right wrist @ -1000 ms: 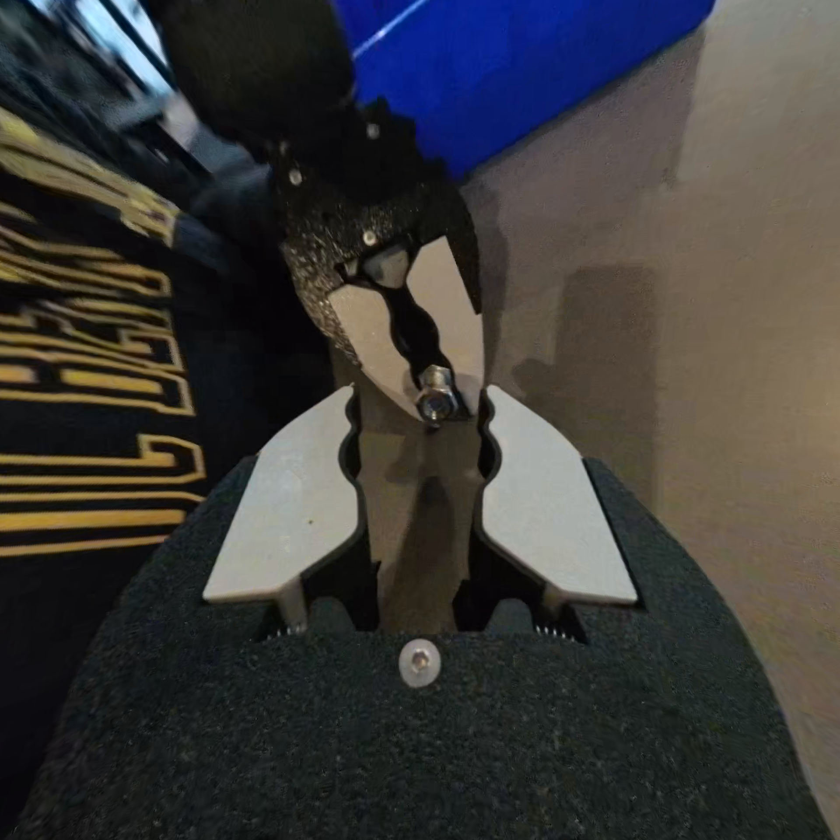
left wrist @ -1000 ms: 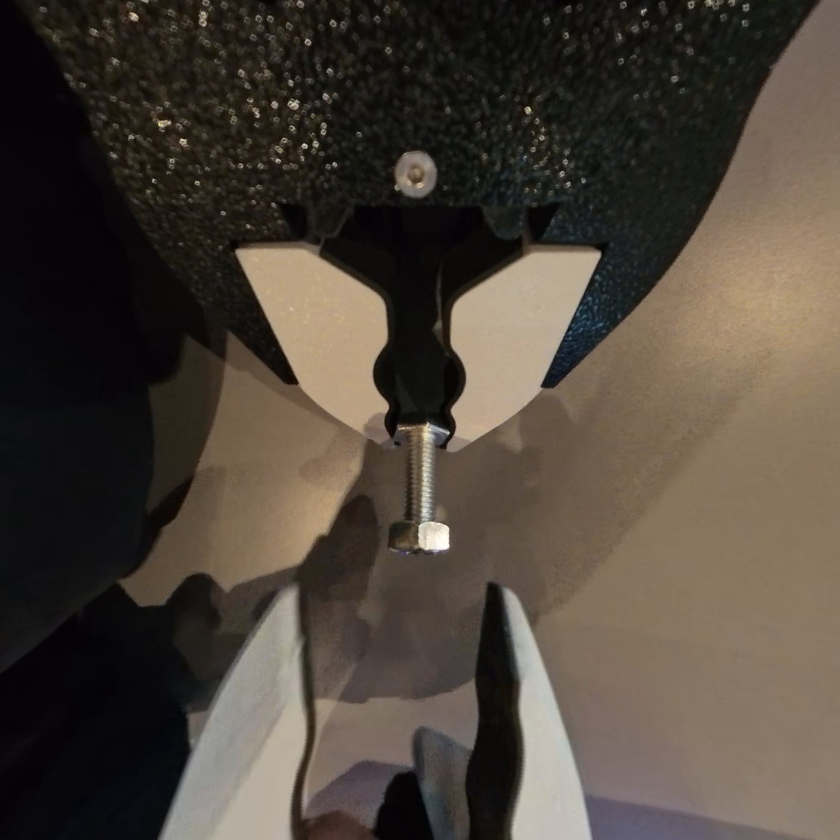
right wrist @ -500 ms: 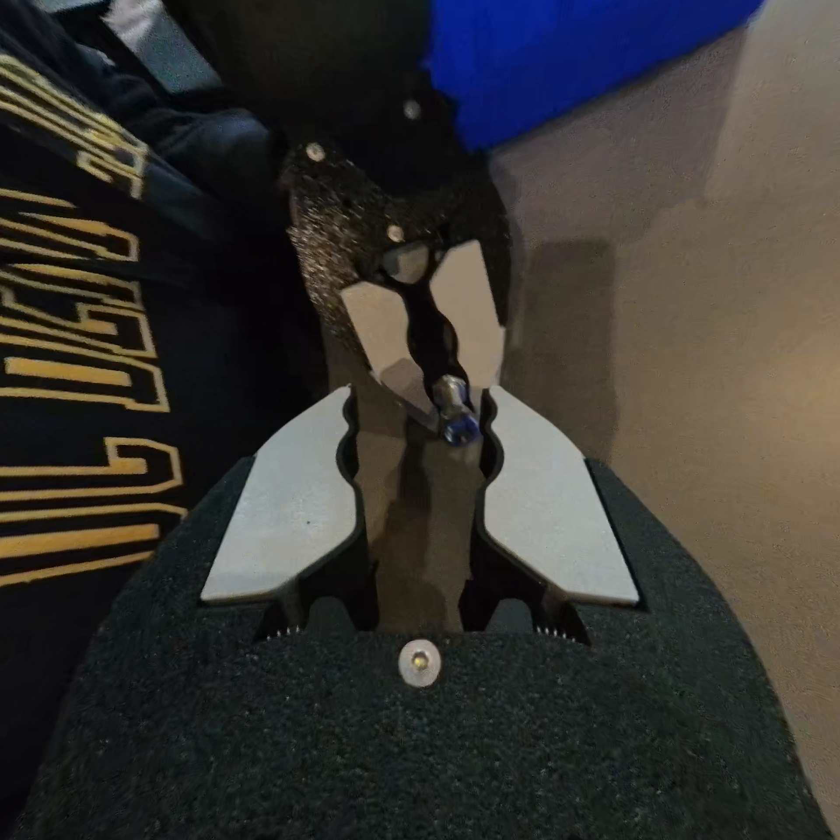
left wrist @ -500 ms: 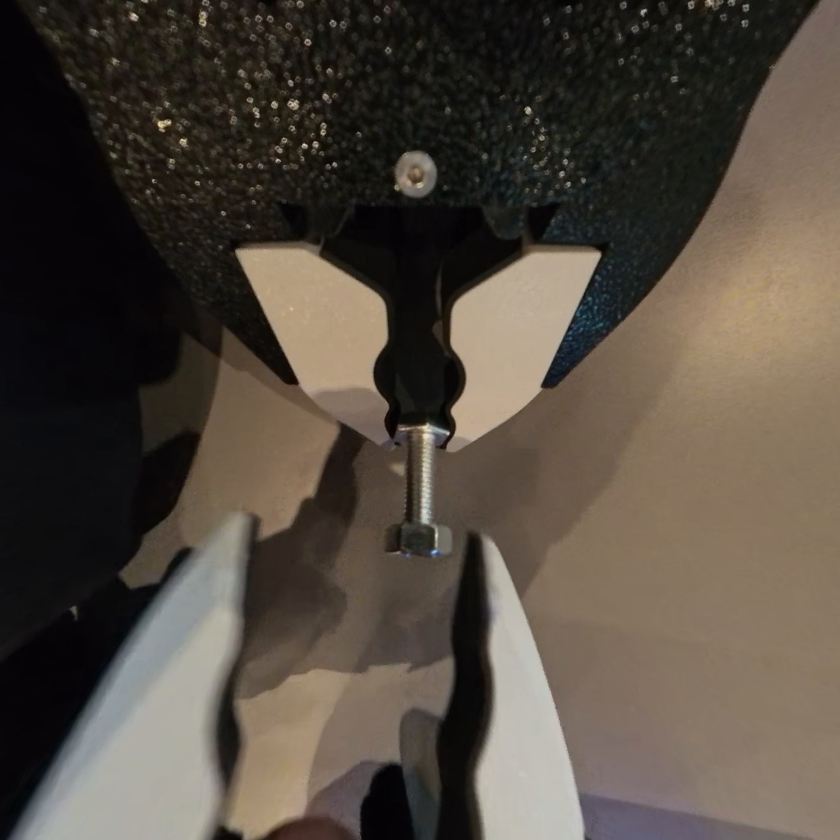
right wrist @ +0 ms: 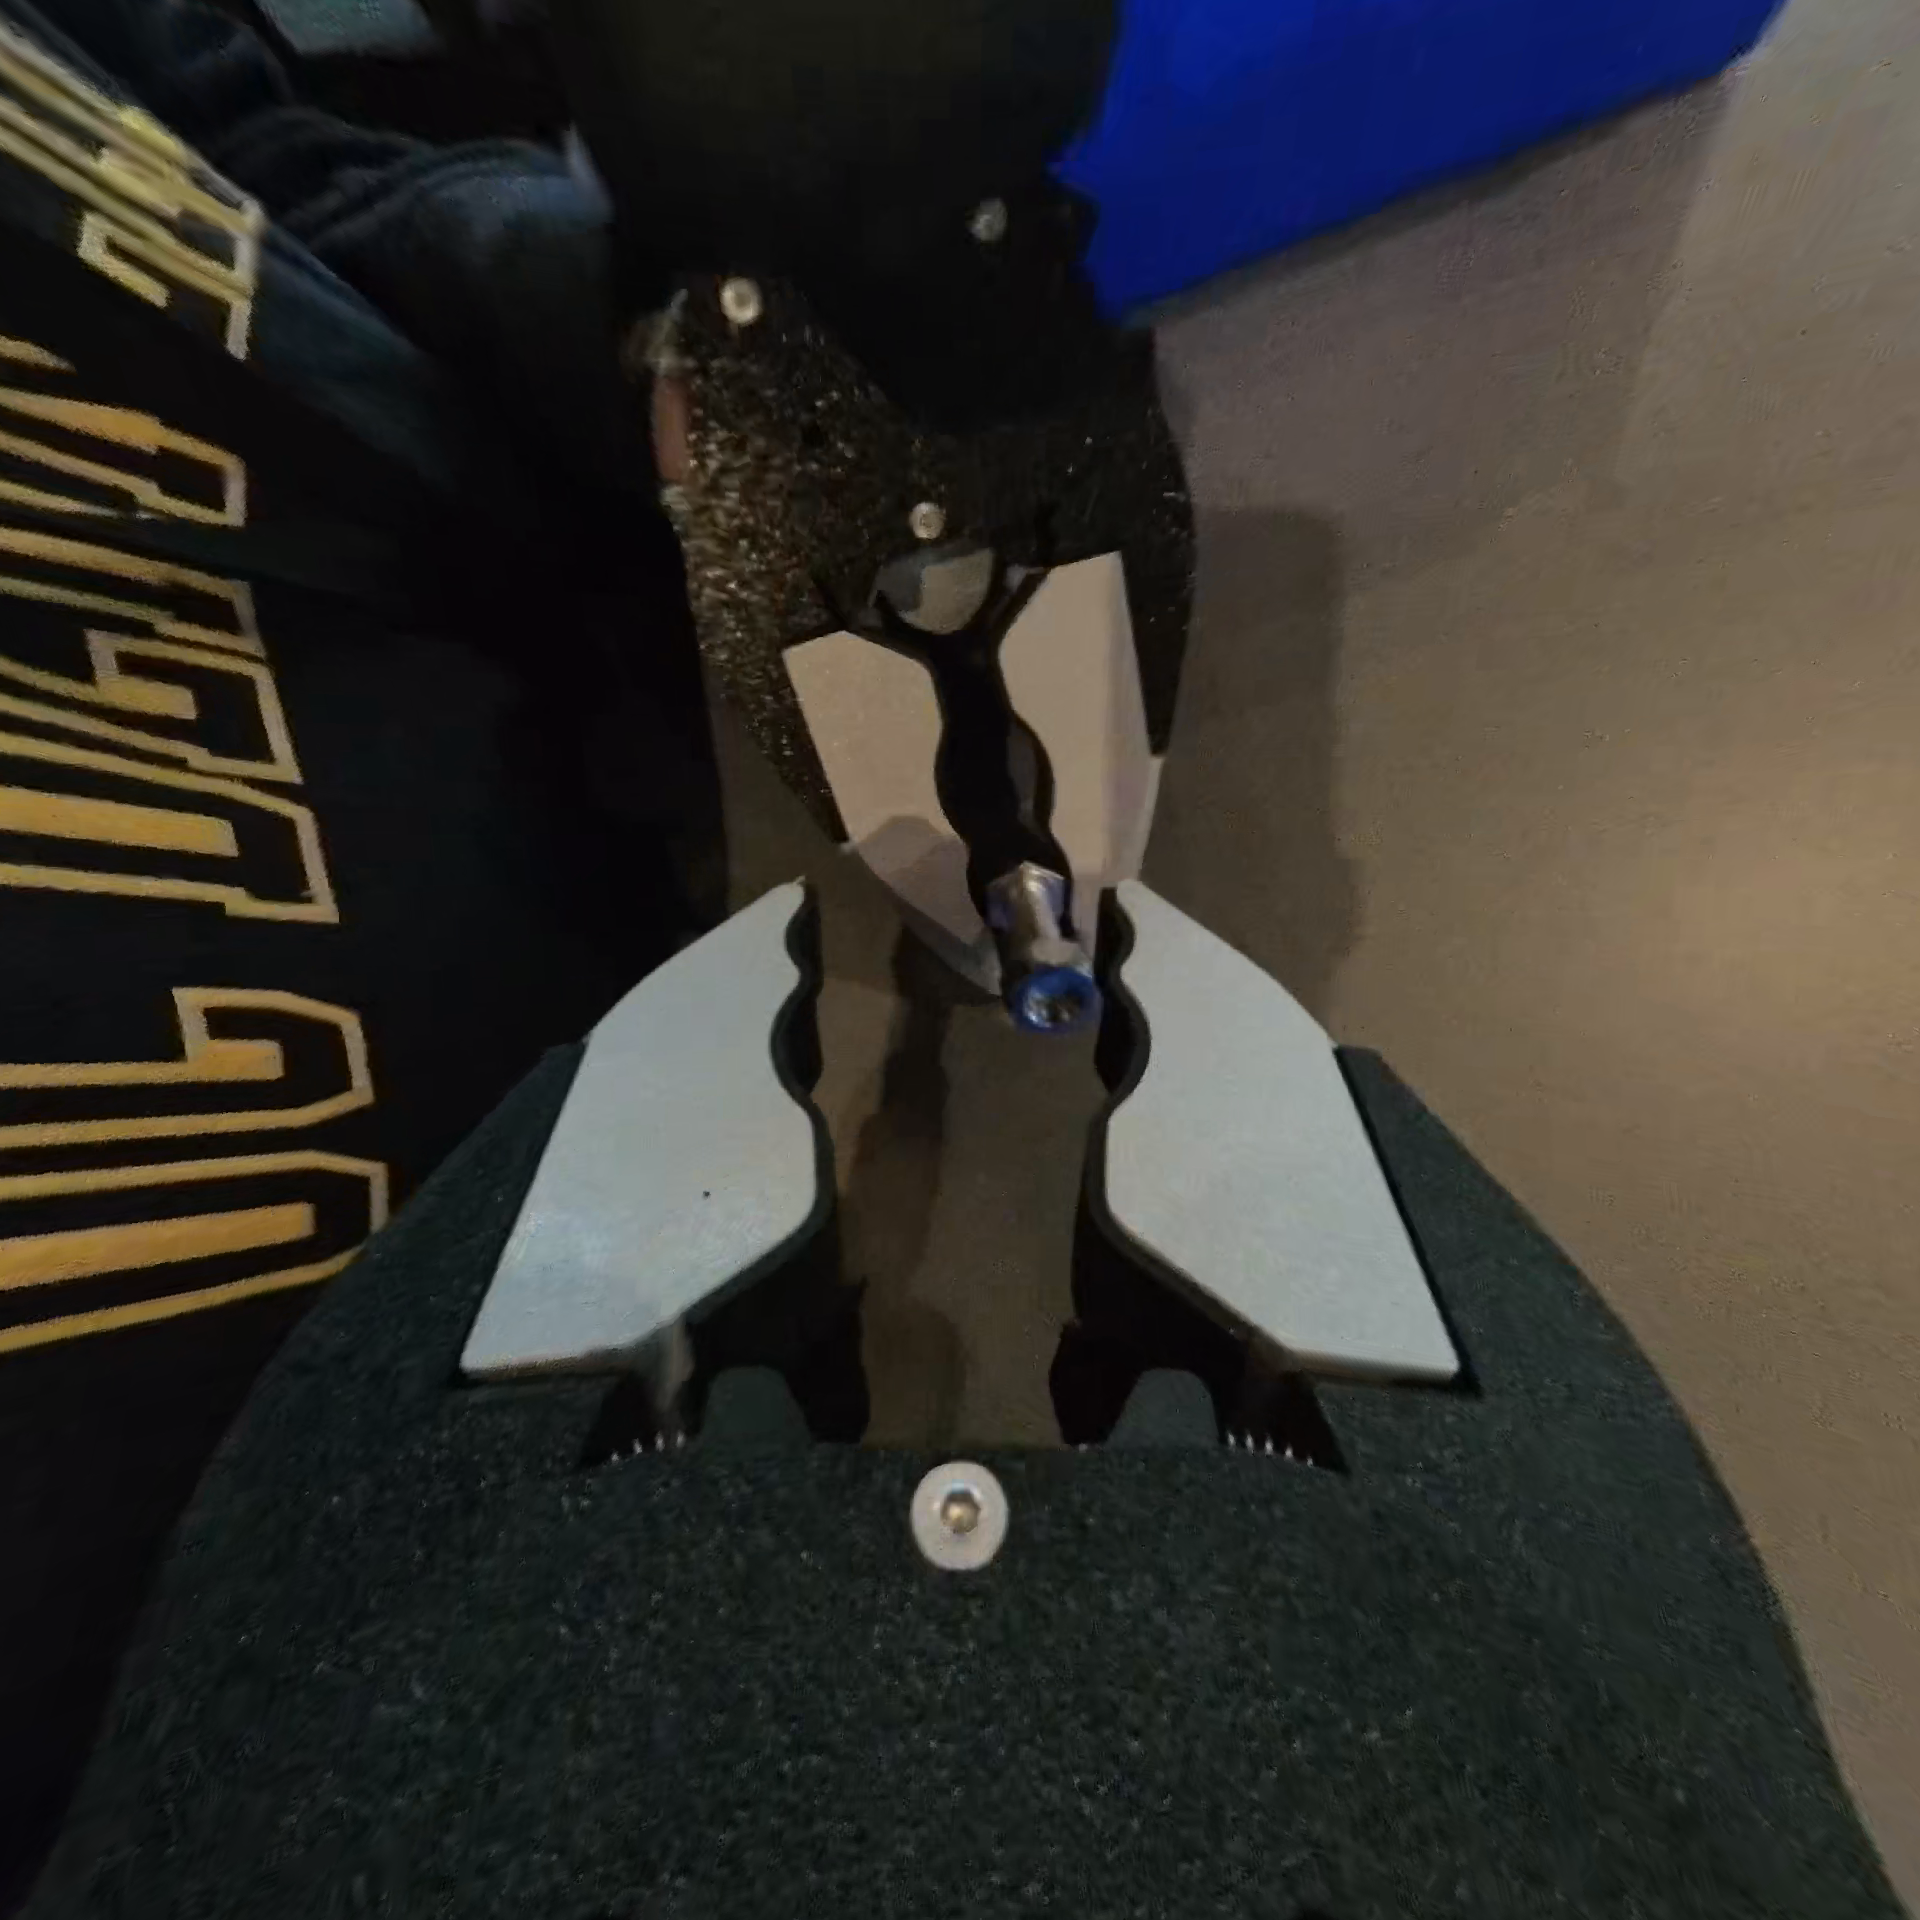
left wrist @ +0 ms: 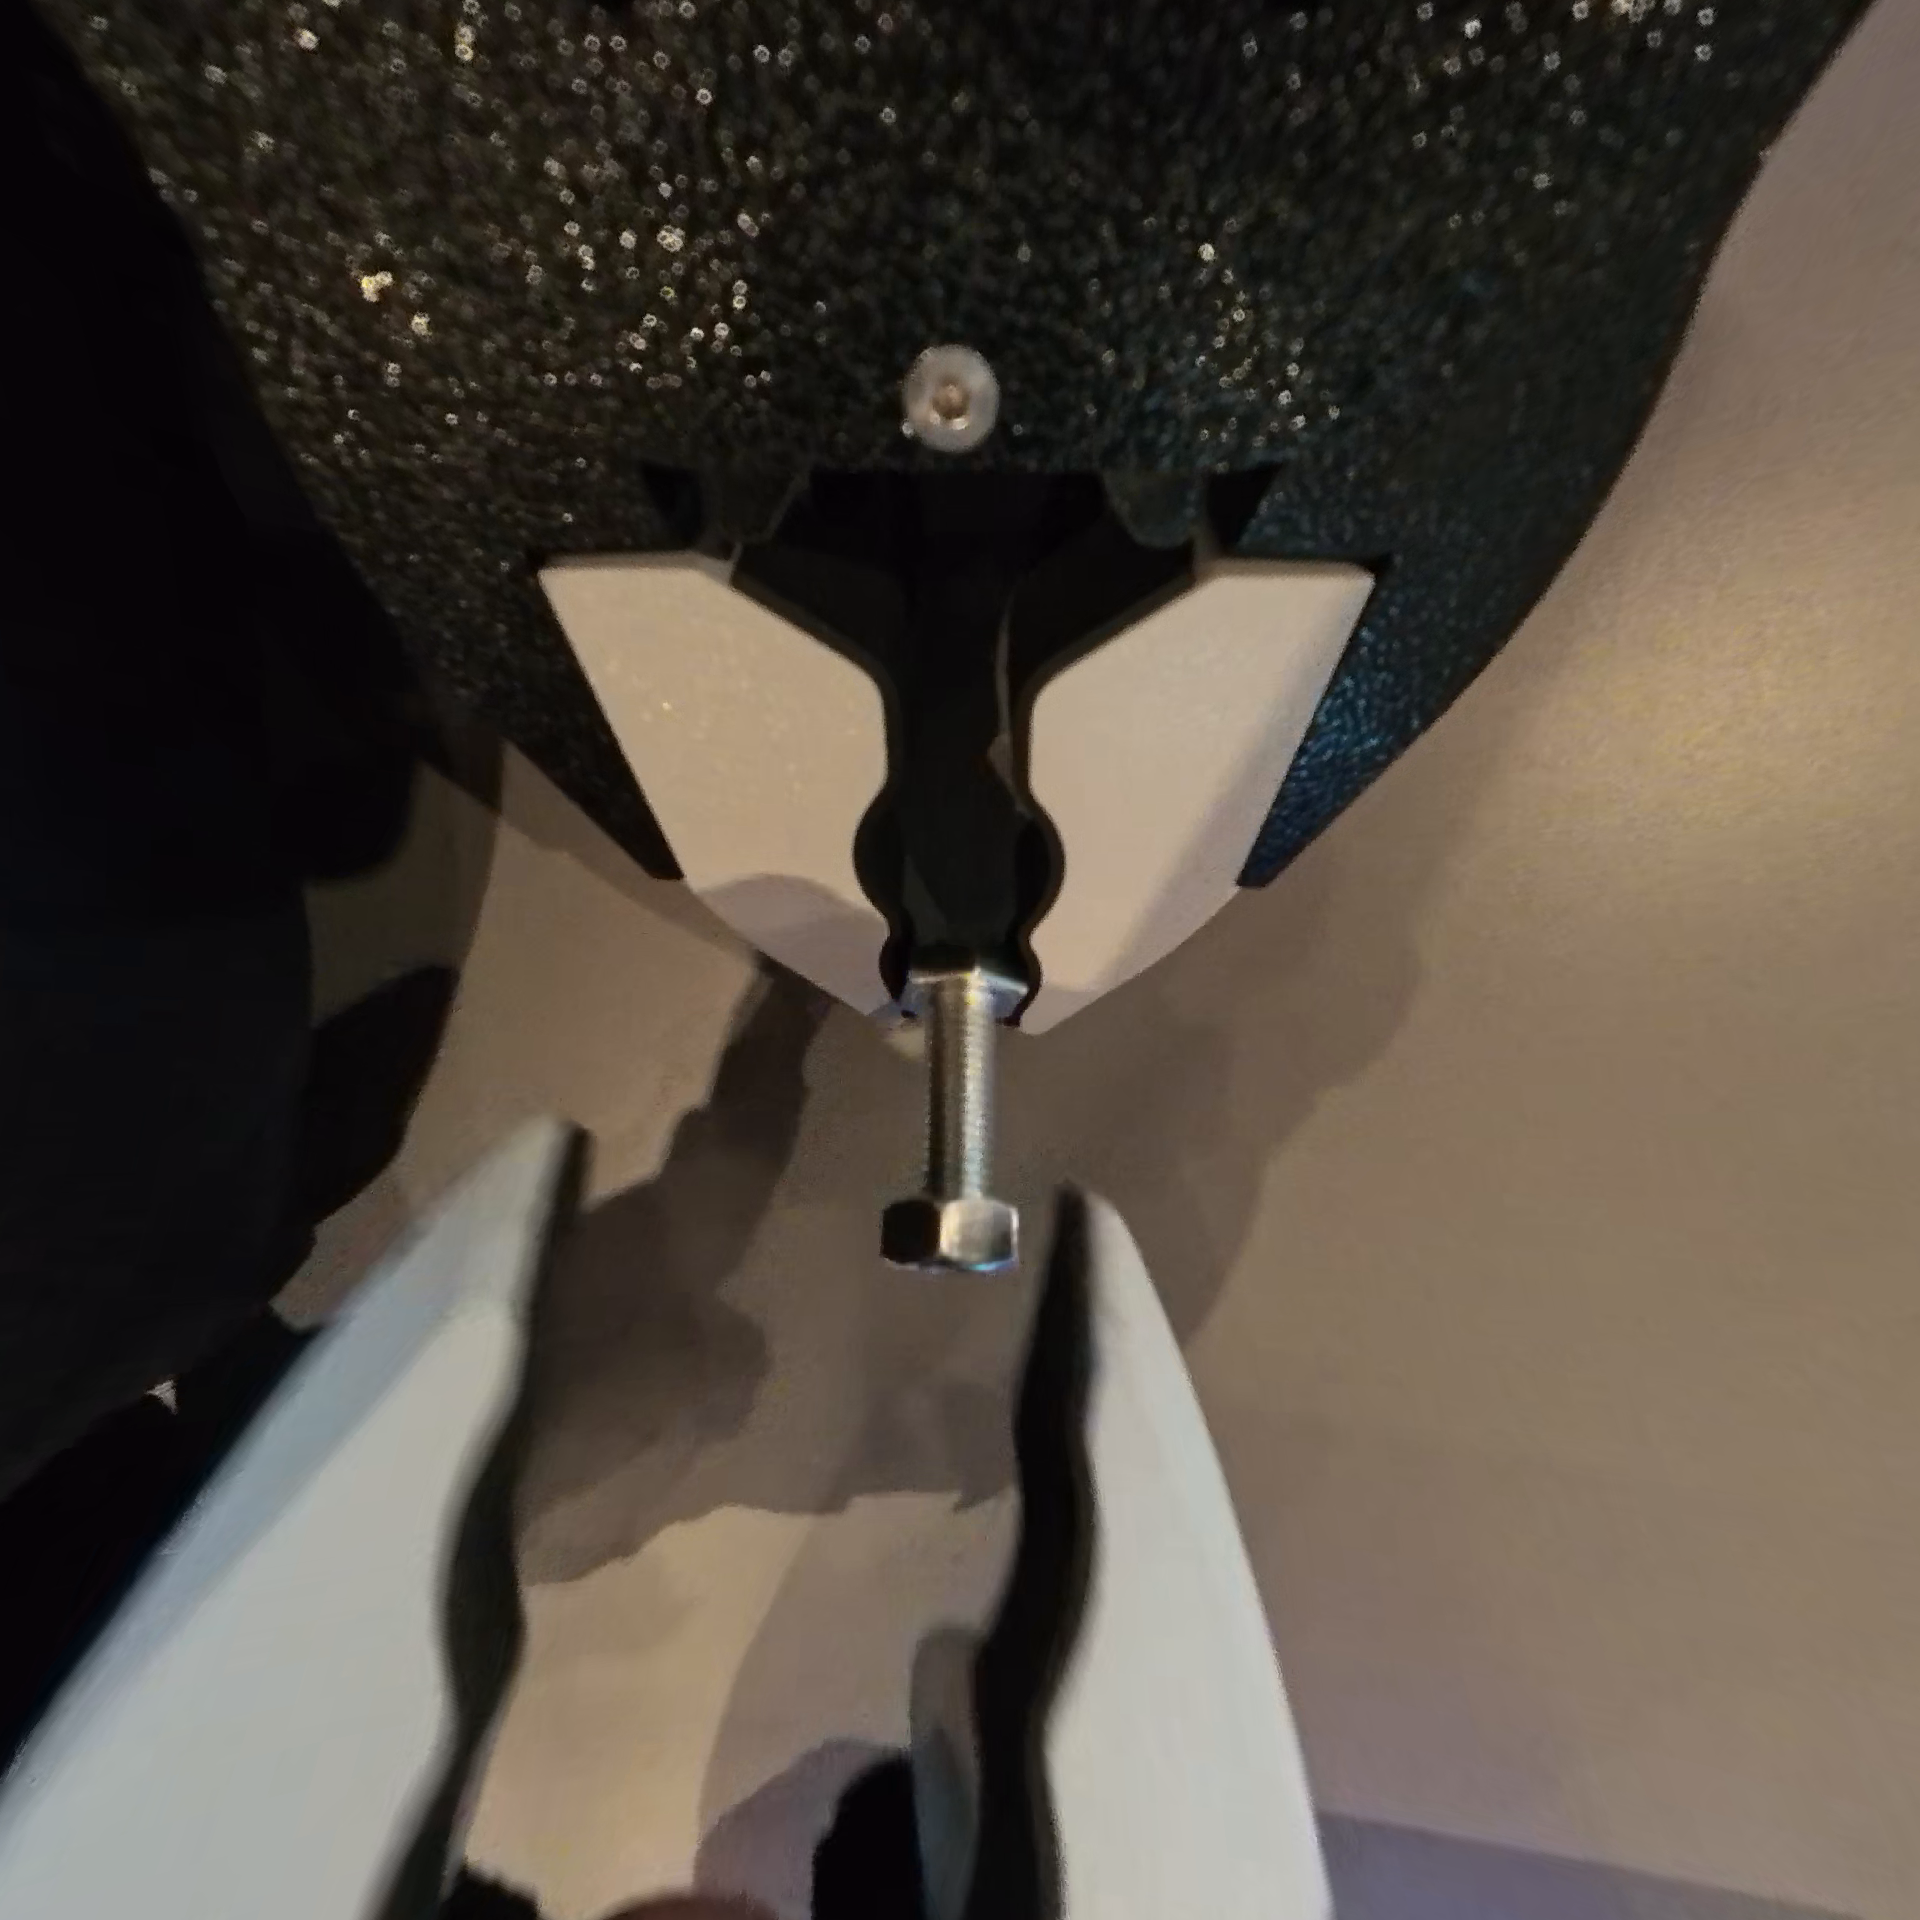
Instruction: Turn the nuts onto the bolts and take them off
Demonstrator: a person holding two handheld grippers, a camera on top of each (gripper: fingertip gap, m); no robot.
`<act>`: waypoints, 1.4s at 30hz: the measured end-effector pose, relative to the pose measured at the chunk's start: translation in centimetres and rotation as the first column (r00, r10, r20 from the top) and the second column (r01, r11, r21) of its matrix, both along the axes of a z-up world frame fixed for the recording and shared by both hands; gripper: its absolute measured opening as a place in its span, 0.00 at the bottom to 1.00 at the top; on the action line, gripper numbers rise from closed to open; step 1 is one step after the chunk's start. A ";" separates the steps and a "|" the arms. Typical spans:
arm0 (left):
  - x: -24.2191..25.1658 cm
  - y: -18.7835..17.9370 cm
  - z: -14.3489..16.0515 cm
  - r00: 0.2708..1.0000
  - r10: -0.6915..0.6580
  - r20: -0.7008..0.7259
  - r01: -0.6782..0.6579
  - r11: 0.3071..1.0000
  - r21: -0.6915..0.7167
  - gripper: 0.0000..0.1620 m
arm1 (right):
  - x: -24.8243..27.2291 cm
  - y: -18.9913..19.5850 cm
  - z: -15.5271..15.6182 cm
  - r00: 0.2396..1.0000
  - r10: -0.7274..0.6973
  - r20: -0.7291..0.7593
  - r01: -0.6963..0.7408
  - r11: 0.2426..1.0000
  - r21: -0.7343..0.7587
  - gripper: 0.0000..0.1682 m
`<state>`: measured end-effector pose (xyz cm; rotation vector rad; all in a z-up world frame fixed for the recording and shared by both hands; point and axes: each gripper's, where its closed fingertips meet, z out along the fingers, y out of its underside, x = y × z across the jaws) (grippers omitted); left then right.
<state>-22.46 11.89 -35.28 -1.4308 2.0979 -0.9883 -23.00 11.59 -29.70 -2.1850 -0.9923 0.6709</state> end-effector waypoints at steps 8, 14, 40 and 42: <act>0.0 -0.1 0.0 1.000 -0.003 0.001 0.003 1.000 0.003 0.10 | 1.8 -0.1 -1.6 0.987 -0.158 -0.033 0.145 0.956 -0.255 0.23; -0.1 -0.1 0.0 1.000 -0.005 0.001 0.005 1.000 0.002 0.10 | 1.6 0.4 -1.6 0.995 -0.100 0.009 0.100 0.980 -0.173 0.11; -0.1 -0.2 0.0 1.000 -0.006 0.002 0.006 1.000 0.004 0.10 | 2.1 -0.1 -1.0 0.985 -0.163 -0.050 0.145 0.957 -0.252 0.20; -0.1 -0.2 0.0 1.000 -0.006 0.002 0.006 1.000 0.005 0.10 | 1.7 -0.3 -1.1 0.983 -0.163 -0.084 0.131 0.946 -0.296 0.18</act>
